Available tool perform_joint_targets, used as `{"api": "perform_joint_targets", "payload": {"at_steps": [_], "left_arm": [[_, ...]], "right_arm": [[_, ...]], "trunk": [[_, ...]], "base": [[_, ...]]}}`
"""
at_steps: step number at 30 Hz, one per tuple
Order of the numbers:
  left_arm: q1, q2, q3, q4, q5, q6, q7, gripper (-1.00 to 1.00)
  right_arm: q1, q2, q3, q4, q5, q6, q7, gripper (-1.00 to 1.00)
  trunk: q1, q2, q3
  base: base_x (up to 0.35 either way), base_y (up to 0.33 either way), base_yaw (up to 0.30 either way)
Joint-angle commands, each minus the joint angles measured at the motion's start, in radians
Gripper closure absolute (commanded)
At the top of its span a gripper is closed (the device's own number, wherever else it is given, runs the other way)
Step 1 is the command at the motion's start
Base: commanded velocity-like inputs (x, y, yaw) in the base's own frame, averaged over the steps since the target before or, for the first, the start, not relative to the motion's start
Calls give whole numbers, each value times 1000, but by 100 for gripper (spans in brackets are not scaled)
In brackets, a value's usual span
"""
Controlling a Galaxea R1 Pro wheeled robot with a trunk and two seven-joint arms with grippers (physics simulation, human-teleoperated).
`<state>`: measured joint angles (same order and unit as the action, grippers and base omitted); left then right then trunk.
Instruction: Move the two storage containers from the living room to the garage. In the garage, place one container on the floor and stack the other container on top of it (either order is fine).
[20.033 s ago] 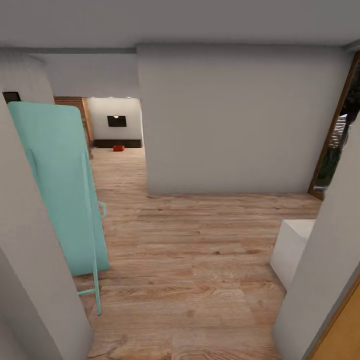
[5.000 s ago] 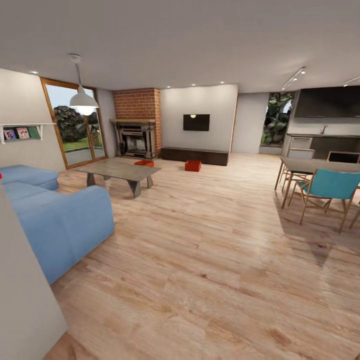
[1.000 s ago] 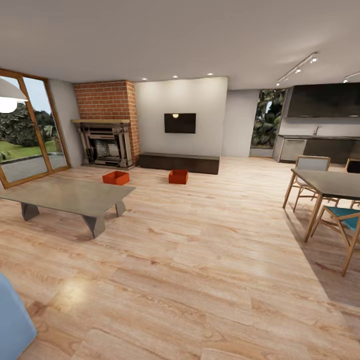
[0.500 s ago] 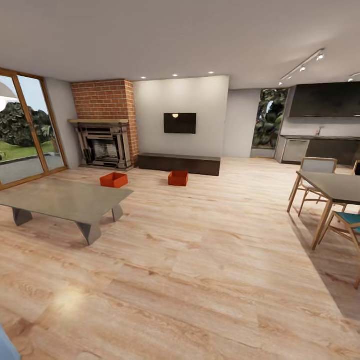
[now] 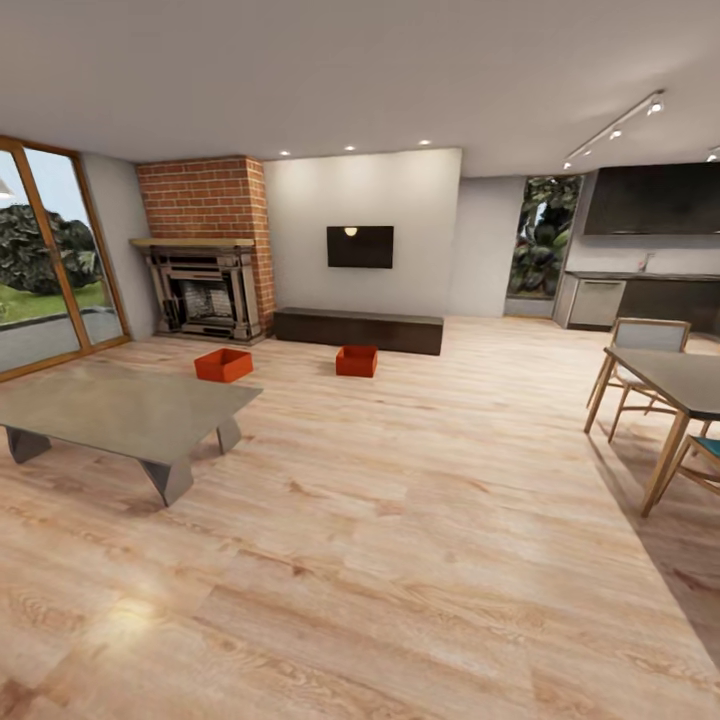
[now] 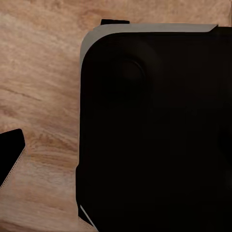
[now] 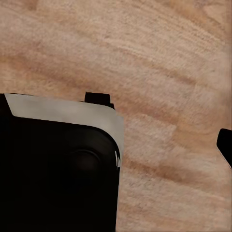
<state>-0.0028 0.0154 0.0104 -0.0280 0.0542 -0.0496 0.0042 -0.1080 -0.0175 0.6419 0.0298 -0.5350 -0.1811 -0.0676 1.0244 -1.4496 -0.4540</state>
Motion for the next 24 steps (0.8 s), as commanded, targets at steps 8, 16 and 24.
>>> {"api": "perform_joint_targets", "payload": {"at_steps": [8,16,24], "left_arm": [[0,-1,0,0,6,-4,0,-100],[0,-1,0,0,6,-3,0,-100],[0,0,-1,0,7,13,0,-100]], "right_arm": [[-1,4,8,2,-8,-4,-1,-100],[-1,6,9,2,-5,-3,-1,-100],[-1,9,9,2,-4,-1,-1,-100]], "trunk": [[1,0,-1],[1,0,-1],[1,0,-1]], "base": [[322,0,0],[322,0,0],[322,0,0]]}}
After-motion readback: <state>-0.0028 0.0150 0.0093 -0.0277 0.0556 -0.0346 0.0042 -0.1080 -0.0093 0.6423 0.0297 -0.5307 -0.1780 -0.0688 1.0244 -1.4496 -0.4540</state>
